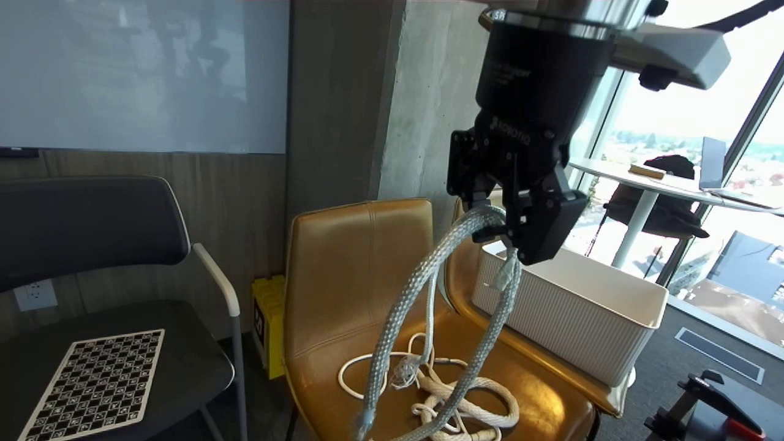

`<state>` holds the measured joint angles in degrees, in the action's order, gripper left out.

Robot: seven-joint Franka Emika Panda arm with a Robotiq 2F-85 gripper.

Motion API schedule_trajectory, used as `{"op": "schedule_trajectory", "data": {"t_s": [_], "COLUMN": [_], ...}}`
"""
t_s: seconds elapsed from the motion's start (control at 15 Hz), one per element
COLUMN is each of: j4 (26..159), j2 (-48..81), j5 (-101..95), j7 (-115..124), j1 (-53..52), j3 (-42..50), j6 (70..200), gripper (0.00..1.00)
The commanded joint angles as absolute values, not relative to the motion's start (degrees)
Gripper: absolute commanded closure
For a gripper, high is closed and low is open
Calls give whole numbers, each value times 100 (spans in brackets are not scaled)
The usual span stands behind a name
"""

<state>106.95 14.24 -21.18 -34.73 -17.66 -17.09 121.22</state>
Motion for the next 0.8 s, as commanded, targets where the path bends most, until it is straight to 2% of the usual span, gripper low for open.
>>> {"op": "schedule_trajectory", "data": {"t_s": [0.0, 0.4, 0.73], "j4": [11747, 13009, 13171], "j2": [1176, 1116, 1156], "j5": [-1955, -2216, -2476], "j7": [-3562, -3414, -3483], "j1": [-1314, -970, -818], "j3": [-1506, -1274, -1017], "j6": [13010, 14715, 15440], "gripper": [100, 100, 100]}}
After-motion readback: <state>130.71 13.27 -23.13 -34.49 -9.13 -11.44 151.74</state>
